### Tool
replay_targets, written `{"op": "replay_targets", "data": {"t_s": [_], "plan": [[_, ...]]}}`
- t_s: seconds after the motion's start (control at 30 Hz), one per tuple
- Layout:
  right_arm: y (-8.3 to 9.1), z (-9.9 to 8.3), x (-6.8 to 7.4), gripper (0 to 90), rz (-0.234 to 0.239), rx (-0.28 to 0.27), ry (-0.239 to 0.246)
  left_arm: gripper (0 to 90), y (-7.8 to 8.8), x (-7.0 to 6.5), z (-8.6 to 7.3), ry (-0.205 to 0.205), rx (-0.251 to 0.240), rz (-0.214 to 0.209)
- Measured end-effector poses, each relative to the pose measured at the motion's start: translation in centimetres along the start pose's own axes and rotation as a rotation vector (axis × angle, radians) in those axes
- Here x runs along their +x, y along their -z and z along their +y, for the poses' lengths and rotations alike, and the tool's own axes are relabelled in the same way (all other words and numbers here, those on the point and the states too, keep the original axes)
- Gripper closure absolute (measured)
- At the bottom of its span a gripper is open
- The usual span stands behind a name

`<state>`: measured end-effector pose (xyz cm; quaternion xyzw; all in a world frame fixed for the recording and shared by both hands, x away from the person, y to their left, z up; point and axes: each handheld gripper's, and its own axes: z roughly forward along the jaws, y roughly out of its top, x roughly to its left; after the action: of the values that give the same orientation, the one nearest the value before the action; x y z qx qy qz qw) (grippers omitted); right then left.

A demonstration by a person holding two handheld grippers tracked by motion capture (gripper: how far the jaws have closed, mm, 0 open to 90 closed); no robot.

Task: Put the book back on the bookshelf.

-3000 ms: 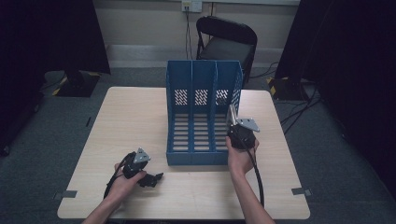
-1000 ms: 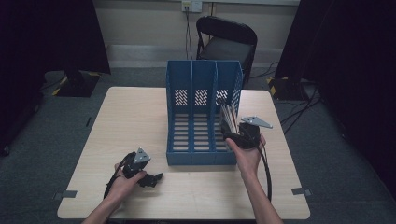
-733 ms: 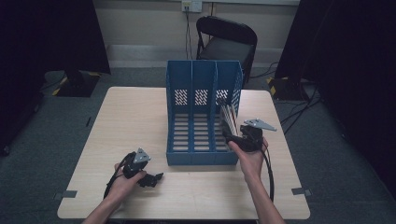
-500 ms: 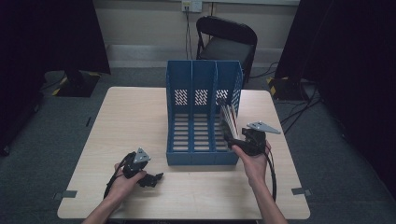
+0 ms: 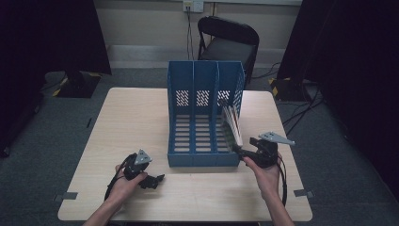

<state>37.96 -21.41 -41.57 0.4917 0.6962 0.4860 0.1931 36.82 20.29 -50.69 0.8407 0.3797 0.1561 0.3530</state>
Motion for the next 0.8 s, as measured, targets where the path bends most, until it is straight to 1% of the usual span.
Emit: {"op": "replay_targets", "data": {"t_s": [0.17, 0.23, 0.3, 0.4, 0.47, 0.57, 0.6, 0.63, 0.73, 0.77, 0.8], "plan": [[1.2, -1.0, -0.2, 17.9, 0.007, 0.012, 0.011, 0.0, 0.0, 0.0, 0.0, 0.001, 0.0, 0.0], [1.7, -1.6, -0.4, 17.9, 0.012, 0.027, 0.018, 0.0, 0.0, 0.0, 0.0, 0.0, 0.0, 0.0], [2.0, -2.3, -0.5, 17.9, 0.007, 0.048, 0.024, 0.0, 0.0, 0.0, 0.0, 0.0, 0.0, 0.0], [2.1, -3.3, -0.8, 17.5, 0.028, 0.072, 0.016, 0.0, 0.0, 0.0, 0.0, 0.004, 0.0, 0.003], [2.2, -4.0, -0.8, 17.3, 0.032, 0.093, 0.017, 0.0, 0.0, 0.0, 0.0, 0.004, 0.0, 0.003], [2.0, -4.9, -0.8, 16.1, 0.068, 0.154, 0.028, 0.0, 0.0, 0.0, 0.0, 0.005, 0.0, 0.002], [1.8, -5.3, -0.7, 15.7, 0.071, 0.178, 0.042, 0.0, 0.0, 0.0, 0.0, 0.004, 0.0, 0.002], [1.7, -5.6, -0.7, 14.7, 0.07, 0.199, 0.045, 0.0, 0.0, -0.1, 0.0, 0.005, 0.0, 0.002], [1.1, -6.7, -0.5, 15.0, 0.073, 0.238, 0.051, 0.0, 0.0, -0.1, 0.0, 0.007, -0.001, 0.005], [0.8, -7.1, -0.5, 15.6, 0.076, 0.249, 0.044, 0.0, 0.0, -0.1, 0.0, 0.01, -0.002, 0.008], [0.5, -7.5, -0.5, 15.7, 0.076, 0.274, 0.033, 0.0, 0.0, -0.2, 0.0, 0.009, 0.0, 0.008]]}}
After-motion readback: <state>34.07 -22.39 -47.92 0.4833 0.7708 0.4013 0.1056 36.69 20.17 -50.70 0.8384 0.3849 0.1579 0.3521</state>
